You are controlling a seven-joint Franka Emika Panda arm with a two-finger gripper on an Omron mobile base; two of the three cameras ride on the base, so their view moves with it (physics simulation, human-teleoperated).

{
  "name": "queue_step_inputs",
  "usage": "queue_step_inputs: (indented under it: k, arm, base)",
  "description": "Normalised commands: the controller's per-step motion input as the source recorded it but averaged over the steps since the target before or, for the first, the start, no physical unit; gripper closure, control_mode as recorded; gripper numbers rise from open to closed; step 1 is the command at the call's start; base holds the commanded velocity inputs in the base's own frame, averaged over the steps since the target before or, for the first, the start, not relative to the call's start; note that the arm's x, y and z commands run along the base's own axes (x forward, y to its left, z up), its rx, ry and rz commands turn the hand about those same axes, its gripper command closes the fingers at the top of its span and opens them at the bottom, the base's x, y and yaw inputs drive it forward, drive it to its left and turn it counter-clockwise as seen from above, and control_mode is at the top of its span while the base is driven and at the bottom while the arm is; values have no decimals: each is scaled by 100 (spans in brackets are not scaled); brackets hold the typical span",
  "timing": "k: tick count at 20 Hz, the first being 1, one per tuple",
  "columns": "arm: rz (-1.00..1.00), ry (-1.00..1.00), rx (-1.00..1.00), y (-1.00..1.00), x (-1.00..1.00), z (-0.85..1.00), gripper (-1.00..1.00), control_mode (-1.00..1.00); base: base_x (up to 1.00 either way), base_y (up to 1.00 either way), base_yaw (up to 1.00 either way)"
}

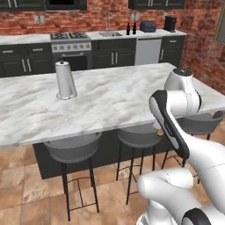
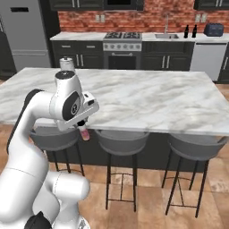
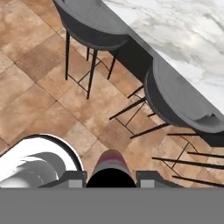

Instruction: Place the large bottle from the dining counter next to the other large bottle outside the sink, and place the small bottle from the dining counter next to the other small bottle inside the sink.

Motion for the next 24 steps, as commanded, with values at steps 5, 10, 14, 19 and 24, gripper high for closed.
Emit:
queue_step_inputs:
  k: [5, 10, 14, 19, 24]
  arm:
    - [0, 0, 0, 0, 0, 0, 100, 100]
    - [0, 0, 0, 0, 0, 0, 100, 100]
    - [0, 0, 0, 0, 0, 0, 100, 100]
    - [0, 0, 0, 0, 0, 0, 100, 100]
    - [0, 0, 0, 0, 0, 0, 100, 100]
  base:
    - [13, -64, 0]
    - [29, -67, 1]
    - [31, -70, 1]
    - [31, -71, 1]
    - [33, -72, 2]
